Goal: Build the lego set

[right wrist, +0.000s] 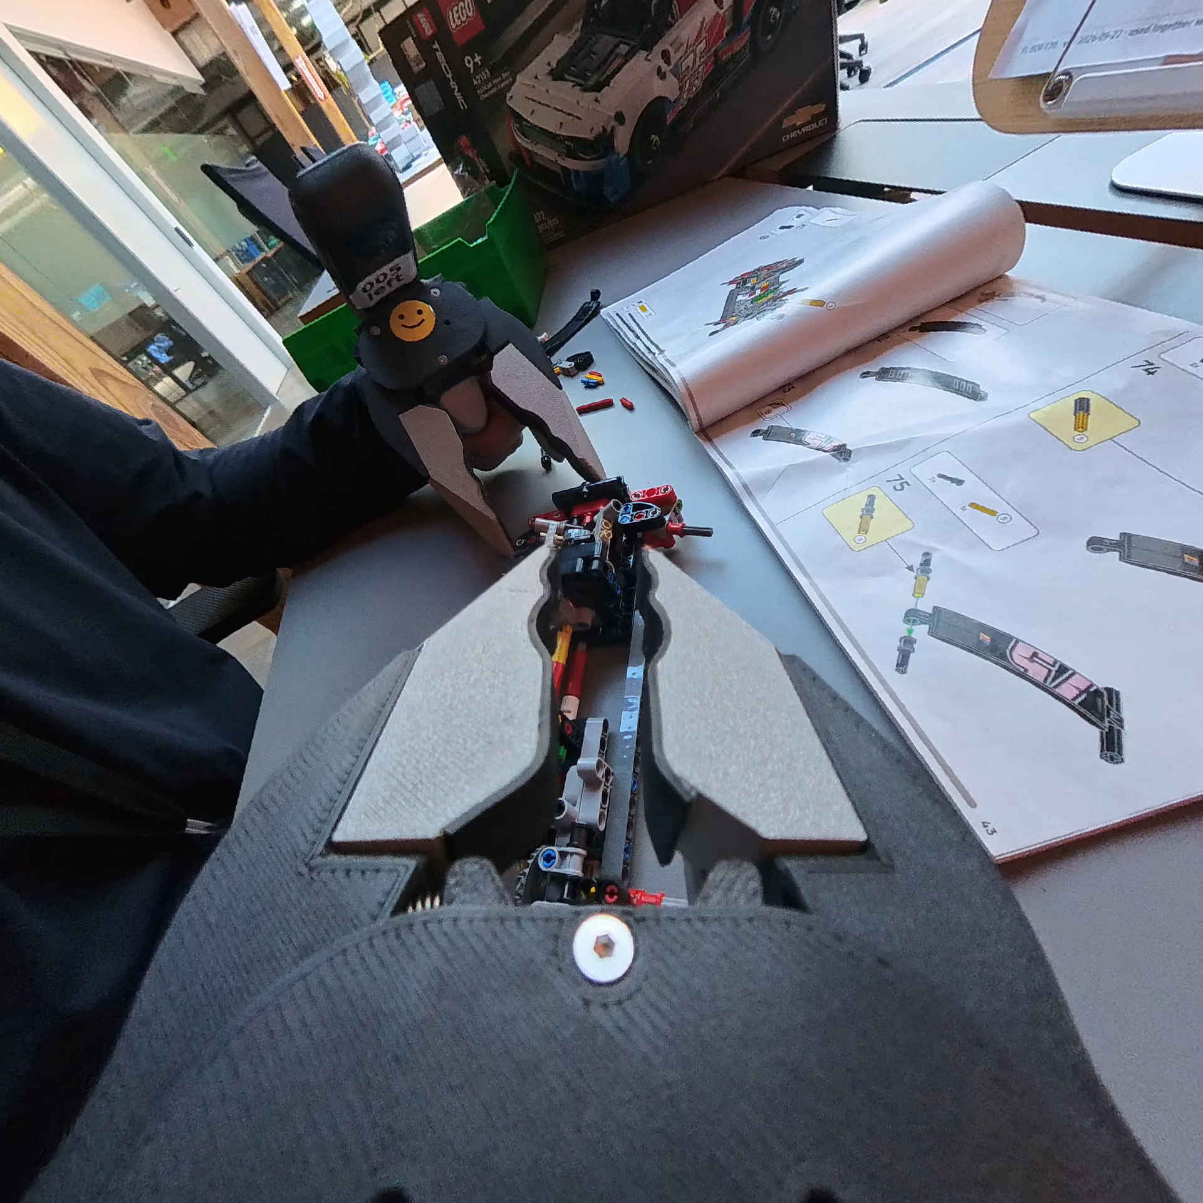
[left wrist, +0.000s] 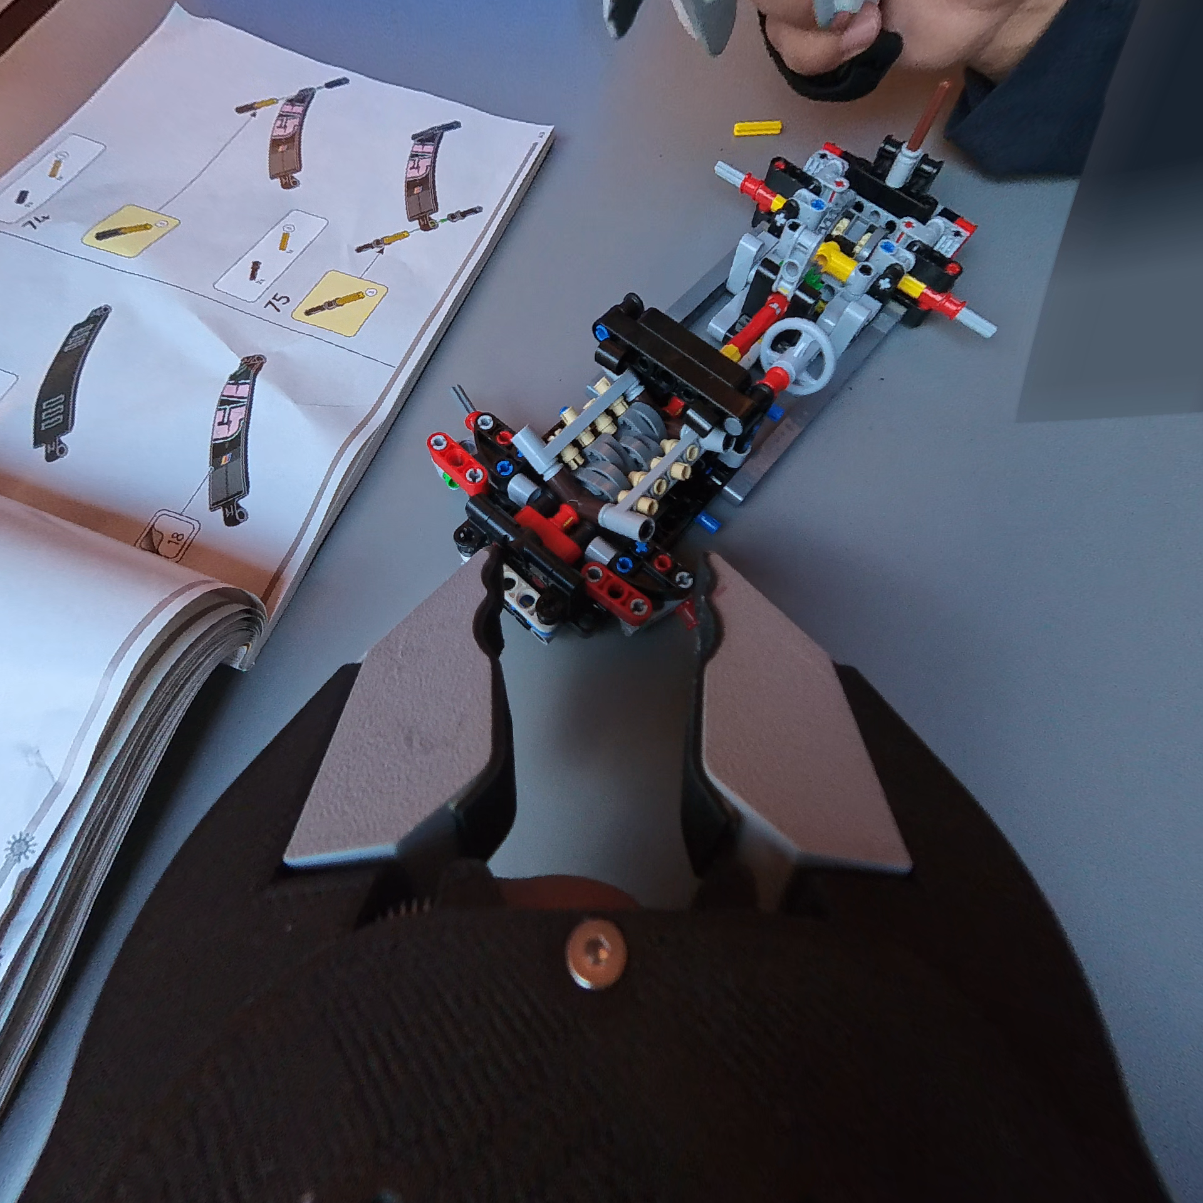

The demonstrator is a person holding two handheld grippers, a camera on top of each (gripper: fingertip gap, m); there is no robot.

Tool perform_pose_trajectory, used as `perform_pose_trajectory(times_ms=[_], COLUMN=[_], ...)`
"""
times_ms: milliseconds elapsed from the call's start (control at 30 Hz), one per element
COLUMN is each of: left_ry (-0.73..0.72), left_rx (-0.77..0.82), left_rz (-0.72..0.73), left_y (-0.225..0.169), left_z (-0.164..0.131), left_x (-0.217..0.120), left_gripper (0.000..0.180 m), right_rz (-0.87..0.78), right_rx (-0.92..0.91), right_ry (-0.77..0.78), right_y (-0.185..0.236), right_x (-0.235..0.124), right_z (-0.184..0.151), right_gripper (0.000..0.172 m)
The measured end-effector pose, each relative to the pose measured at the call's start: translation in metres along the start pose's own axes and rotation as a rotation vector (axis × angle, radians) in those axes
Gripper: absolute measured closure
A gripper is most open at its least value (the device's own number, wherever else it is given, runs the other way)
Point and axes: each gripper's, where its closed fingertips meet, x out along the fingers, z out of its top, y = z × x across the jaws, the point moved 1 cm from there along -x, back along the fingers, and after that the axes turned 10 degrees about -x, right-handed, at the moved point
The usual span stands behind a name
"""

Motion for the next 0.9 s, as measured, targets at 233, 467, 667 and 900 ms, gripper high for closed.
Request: perform_pose_trajectory(times_ms=[233, 467, 667, 900], left_ry=[0.003, 0.025, 0.072, 0.016], left_rx=[-0.001, 0.013, 0.012, -0.008], left_rz=[-0.003, -0.014, -0.137, -0.156], left_y=[0.000, -0.004, -0.022, -0.018], left_z=[-0.001, -0.004, -0.013, -0.007], left_x=[-0.001, -0.003, -0.014, -0.024], left_gripper=[0.124, 0.123, 0.124, 0.127], right_rz=[-0.033, -0.102, -0.215, -0.286], right_rx=[-0.032, -0.064, -0.102, -0.123], right_ry=[0.013, -0.050, -0.155, -0.143], right_y=[-0.004, -0.015, -0.033, -0.056], right_x=[-0.002, -0.015, -0.047, -0.095], right_z=[-0.002, 0.008, 0.024, 0.010], right_gripper=[0.152, 0.151, 0.147, 0.147])
